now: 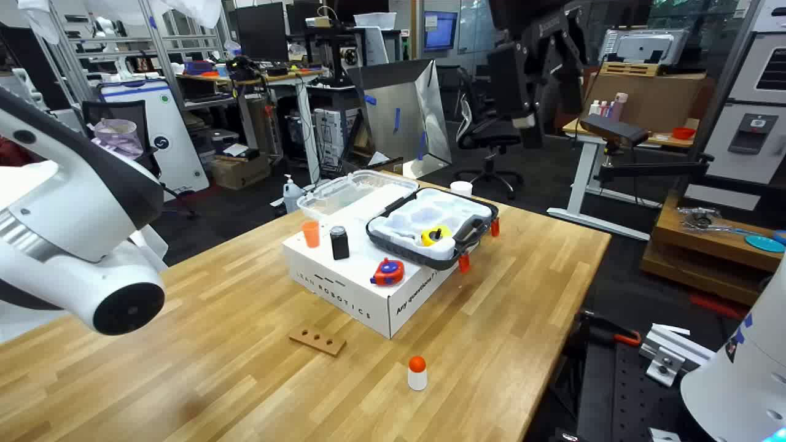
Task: Move the seasoning bottle to the right
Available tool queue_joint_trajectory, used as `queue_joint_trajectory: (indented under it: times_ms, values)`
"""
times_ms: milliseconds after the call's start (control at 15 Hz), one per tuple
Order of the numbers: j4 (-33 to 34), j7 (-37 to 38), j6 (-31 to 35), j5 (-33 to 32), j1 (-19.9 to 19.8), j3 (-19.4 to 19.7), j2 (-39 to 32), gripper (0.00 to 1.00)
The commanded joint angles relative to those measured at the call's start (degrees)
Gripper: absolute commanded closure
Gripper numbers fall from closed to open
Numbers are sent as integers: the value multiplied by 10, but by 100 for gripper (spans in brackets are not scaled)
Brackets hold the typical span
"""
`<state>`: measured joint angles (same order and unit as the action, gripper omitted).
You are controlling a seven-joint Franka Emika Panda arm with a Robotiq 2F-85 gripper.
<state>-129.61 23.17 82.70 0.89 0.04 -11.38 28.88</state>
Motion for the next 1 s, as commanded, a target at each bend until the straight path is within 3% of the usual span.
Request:
queue_joint_trajectory:
  times_ms: [0, 467, 933]
  values:
    - [1, 2, -1, -2, 6, 5, -1, 0]
    - [1, 2, -1, -2, 6, 5, -1, 0]
    - [25, -136, 64, 48, 40, 27, -62, 0]
